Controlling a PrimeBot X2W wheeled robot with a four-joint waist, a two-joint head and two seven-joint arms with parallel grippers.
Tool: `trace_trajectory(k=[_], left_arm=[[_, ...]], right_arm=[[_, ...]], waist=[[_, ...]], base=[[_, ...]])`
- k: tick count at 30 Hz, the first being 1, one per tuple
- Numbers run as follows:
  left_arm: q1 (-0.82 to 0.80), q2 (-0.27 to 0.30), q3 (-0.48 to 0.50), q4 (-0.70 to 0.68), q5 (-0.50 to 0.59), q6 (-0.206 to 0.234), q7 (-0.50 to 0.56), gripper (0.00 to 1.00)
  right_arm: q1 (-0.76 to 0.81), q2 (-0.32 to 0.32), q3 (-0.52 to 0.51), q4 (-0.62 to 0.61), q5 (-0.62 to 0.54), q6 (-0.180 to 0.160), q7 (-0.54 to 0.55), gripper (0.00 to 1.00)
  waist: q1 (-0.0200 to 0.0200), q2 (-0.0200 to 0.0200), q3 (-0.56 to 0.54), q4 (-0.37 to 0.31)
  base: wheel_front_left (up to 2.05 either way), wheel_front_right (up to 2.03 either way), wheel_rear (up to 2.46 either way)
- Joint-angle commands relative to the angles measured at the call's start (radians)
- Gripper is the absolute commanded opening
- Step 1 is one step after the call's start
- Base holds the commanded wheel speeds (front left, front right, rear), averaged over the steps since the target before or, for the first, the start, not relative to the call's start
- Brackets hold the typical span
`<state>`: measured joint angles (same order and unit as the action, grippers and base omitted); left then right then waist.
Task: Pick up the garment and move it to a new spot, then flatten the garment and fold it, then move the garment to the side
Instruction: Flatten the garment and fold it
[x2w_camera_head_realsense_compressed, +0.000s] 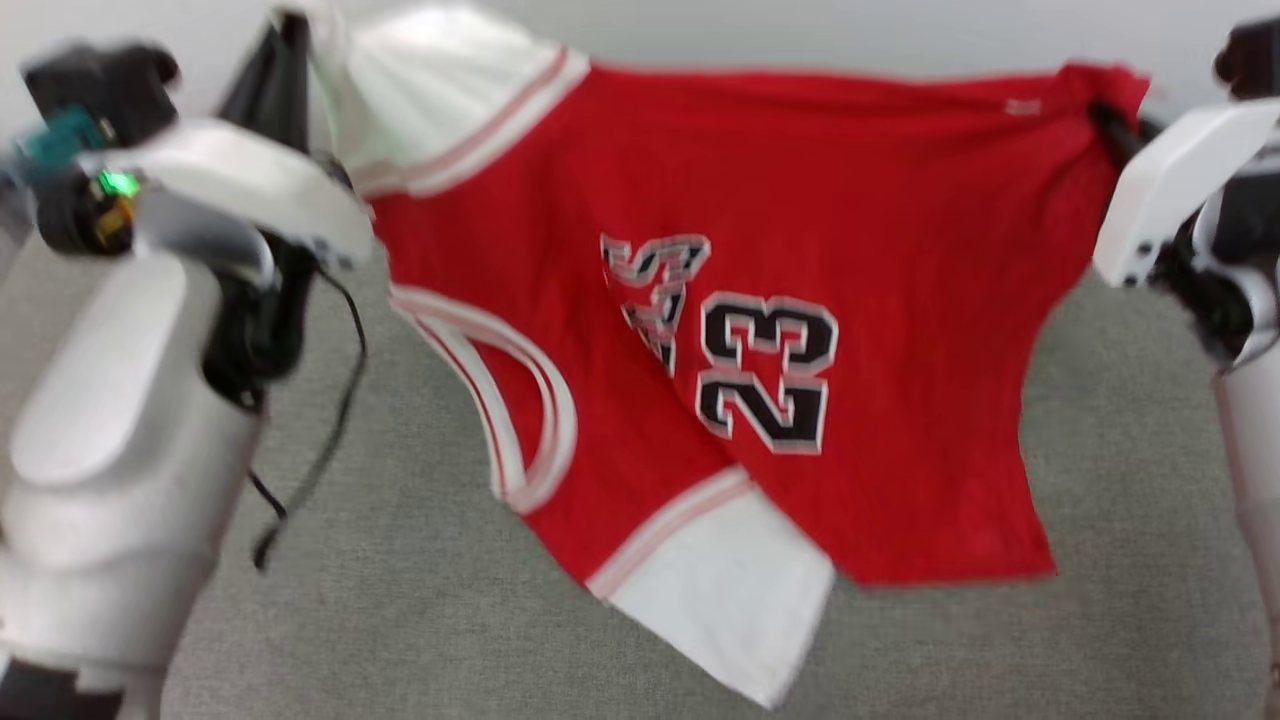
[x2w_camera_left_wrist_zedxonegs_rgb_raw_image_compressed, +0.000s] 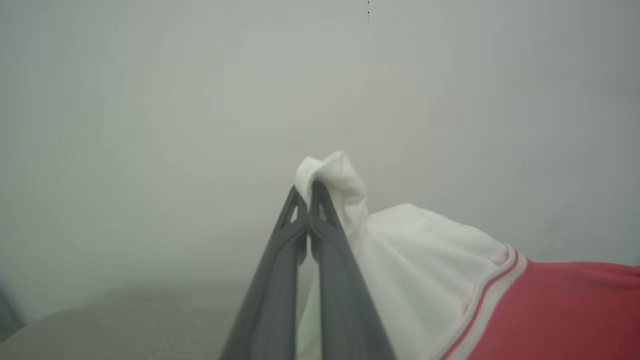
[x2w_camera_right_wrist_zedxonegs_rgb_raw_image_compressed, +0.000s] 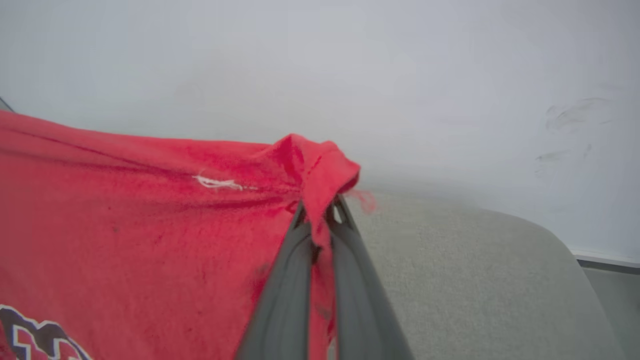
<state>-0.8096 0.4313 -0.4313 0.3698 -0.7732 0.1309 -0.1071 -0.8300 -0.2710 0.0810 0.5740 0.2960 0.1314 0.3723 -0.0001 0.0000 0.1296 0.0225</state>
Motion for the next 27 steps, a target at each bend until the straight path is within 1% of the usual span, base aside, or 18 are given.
trace_trajectory(k=[1, 4, 8, 15, 20, 27], left_arm=[[-0.048, 0.000, 0.007, 0.026, 0.008, -0.009, -0.010, 0.00], [-0.164, -0.005, 0.013, 0.094, 0.018, -0.034, -0.019, 0.00], [-0.320, 0.018, 0.029, 0.164, 0.041, -0.056, -0.035, 0.00], [-0.584, 0.056, 0.047, 0.232, 0.086, -0.076, -0.056, 0.00], [-0.722, 0.076, 0.057, 0.269, 0.105, -0.086, -0.065, 0.00], [-0.831, 0.079, 0.056, 0.310, 0.116, -0.100, -0.072, 0.00]], right_arm=[[-0.035, 0.001, -0.006, 0.003, -0.012, -0.001, -0.009, 0.00], [-0.106, 0.001, -0.016, 0.005, -0.031, -0.001, -0.026, 0.00], [-0.214, 0.002, -0.019, 0.008, -0.054, -0.002, -0.054, 0.00], [-0.423, -0.009, -0.036, 0.013, -0.099, -0.002, -0.103, 0.00], [-0.549, -0.009, -0.039, 0.031, -0.129, -0.002, -0.139, 0.00], [-0.680, -0.017, -0.029, 0.071, -0.148, -0.002, -0.181, 0.00]], waist=[[0.0001, 0.0000, 0.031, -0.006], [0.0001, 0.0000, 0.075, -0.011], [0.0001, 0.0000, 0.141, -0.024], [0.0001, 0.0000, 0.279, -0.030], [0.0001, 0.0000, 0.356, -0.038], [0.0001, 0.0000, 0.454, -0.038]], base=[[0.00, 0.00, 0.00], [0.00, 0.00, 0.00], [0.00, 0.00, 0.00], [0.00, 0.00, 0.00], [0.00, 0.00, 0.00], [0.00, 0.00, 0.00]])
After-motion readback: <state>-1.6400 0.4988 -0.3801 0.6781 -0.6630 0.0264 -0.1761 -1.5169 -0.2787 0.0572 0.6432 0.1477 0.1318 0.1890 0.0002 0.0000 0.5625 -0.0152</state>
